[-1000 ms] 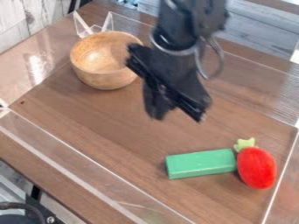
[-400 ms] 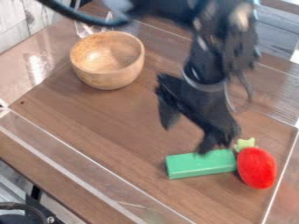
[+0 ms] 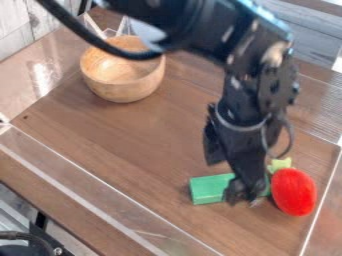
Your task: Put the green block in the brown bowl
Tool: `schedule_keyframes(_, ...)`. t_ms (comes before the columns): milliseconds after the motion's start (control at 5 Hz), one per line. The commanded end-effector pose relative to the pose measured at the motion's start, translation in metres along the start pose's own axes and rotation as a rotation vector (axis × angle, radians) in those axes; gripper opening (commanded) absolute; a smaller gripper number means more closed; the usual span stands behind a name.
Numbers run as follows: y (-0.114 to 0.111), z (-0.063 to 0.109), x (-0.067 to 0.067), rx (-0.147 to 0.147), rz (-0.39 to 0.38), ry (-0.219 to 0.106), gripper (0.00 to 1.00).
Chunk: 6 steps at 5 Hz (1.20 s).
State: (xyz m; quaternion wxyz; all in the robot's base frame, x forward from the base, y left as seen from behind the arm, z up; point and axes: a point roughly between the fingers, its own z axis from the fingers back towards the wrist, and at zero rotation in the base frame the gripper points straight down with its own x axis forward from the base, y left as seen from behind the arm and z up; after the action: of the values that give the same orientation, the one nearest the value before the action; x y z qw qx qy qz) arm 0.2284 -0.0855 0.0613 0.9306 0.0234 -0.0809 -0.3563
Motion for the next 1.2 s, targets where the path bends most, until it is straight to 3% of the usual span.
schedule_keyframes(0, -0.003, -0.003, 0.003, -0.001, -0.024, -0.011, 1.0)
schedule_keyframes(600, -0.01, -0.039, 0.007, -0.016, -0.069, 0.027, 1.0)
schedule_keyframes(1000, -0.003, -0.041, 0.009, -0.024, -0.148, 0.05, 1.0)
